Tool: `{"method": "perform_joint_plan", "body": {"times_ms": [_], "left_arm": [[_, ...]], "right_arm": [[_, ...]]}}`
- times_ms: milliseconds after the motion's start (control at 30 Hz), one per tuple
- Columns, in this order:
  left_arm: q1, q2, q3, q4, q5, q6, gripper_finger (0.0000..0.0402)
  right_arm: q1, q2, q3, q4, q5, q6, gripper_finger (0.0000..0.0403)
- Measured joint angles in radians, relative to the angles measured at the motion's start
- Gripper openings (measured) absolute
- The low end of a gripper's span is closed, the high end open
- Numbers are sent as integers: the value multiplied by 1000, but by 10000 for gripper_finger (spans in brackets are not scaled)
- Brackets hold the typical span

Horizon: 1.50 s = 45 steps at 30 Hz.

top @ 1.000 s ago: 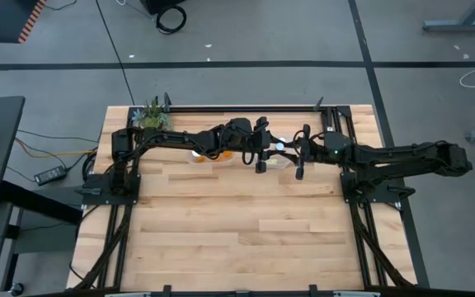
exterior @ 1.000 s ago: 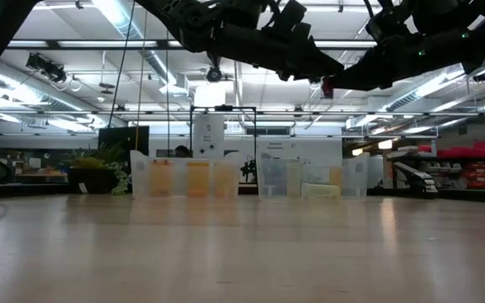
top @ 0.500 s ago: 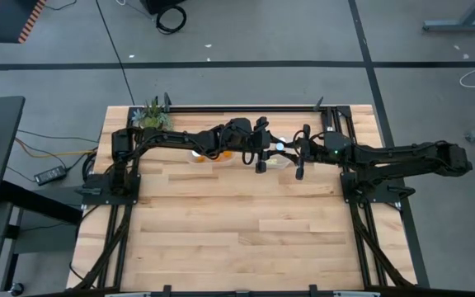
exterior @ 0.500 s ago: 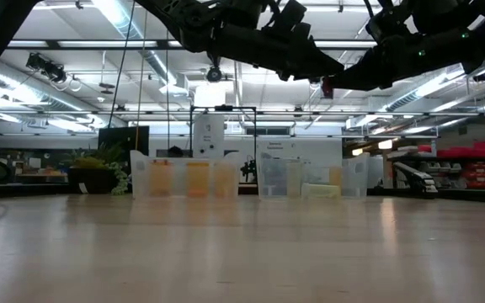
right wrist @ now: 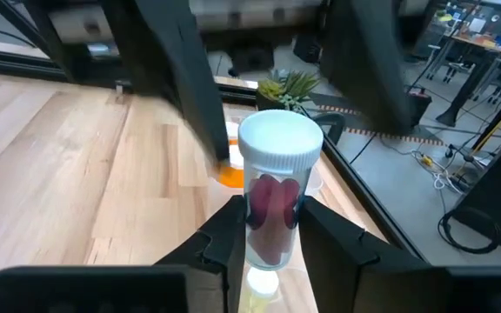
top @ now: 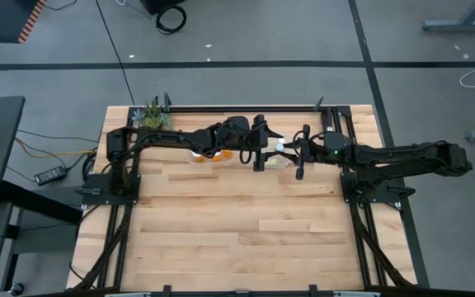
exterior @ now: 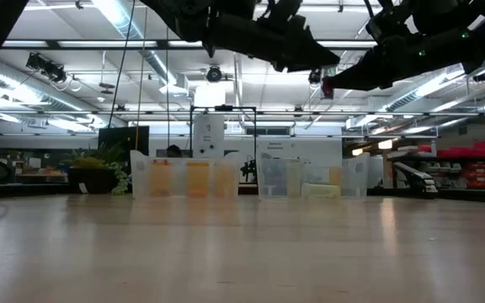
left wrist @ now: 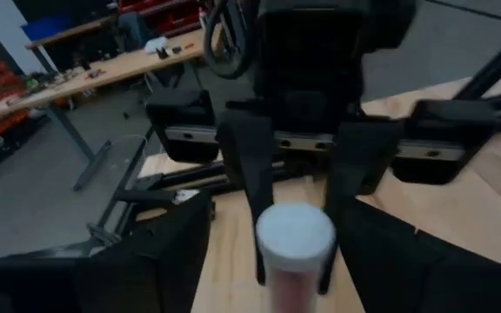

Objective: Pick and place medicine bottles into bin by pill shape (circle, oval)
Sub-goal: Put the small blue pill bottle into the right transparent bin

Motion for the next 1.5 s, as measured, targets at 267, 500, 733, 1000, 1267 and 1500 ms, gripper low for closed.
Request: {"method": "perform_joint_plan", "body": {"times_ms": [267, 500, 733, 1000, 1267, 1500], "left_arm": [[-18, -49, 0, -78, -3, 49, 248], [-20, -74, 1, -253, -92, 48, 238], [-9, -66, -6, -337, -126, 9, 235], [-10, -66, -10, -319, -92, -30, 235], [-29, -65, -11, -239, -63, -44, 233], [-56, -65, -11, -205, -45, -30, 225]], "right_arm": [[-1, 0, 0, -4, 41, 0, 108], [-3, -8, 0, -30, 71, -11, 108], [1, -8, 0, -1, -7, 2, 110], [1, -8, 0, 100, -103, 14, 110], [1, -8, 0, 181, -188, 14, 110], [1, -8, 0, 185, -188, 14, 111]]}}
